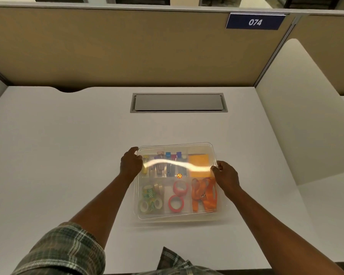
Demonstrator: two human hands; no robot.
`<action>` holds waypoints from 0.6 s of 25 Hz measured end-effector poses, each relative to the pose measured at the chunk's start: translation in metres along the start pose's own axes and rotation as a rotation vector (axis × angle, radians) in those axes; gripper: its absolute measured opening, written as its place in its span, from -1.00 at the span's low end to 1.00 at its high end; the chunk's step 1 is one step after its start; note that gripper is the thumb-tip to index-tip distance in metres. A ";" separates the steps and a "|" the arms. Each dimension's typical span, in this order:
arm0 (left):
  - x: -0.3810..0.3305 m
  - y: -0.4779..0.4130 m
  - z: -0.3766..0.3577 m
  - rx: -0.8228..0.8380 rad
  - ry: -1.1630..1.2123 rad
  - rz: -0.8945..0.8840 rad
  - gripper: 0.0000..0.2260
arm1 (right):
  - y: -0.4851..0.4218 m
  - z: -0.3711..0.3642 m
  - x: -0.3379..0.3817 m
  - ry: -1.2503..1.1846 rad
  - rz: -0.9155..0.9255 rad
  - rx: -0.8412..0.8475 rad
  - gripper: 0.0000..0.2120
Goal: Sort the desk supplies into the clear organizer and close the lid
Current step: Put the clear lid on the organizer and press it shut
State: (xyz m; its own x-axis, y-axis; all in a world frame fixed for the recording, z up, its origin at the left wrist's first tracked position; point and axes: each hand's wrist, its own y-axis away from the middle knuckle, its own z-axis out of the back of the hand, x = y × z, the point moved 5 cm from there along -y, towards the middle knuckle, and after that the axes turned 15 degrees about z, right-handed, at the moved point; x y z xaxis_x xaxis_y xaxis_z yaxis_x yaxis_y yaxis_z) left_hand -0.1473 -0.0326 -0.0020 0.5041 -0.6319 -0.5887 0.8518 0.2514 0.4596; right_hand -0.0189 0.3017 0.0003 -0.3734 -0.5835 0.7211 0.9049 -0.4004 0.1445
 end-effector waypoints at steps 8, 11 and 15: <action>-0.017 -0.023 0.003 -0.039 -0.007 -0.053 -0.79 | -0.038 -0.002 0.014 -0.131 -0.073 -0.048 -0.68; -0.020 -0.033 0.003 0.002 0.027 0.034 -0.87 | -0.056 -0.005 0.016 -0.259 -0.112 -0.094 -0.76; -0.025 -0.042 0.001 0.043 0.010 0.070 -0.87 | -0.078 -0.005 0.018 -0.334 -0.165 -0.147 -0.80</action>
State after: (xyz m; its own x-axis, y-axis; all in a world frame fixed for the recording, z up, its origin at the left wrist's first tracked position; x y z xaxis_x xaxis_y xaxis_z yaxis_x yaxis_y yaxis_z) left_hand -0.1962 -0.0280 -0.0062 0.5635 -0.6063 -0.5611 0.8078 0.2622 0.5280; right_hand -0.0974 0.3191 -0.0012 -0.4024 -0.2504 0.8806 0.7905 -0.5802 0.1962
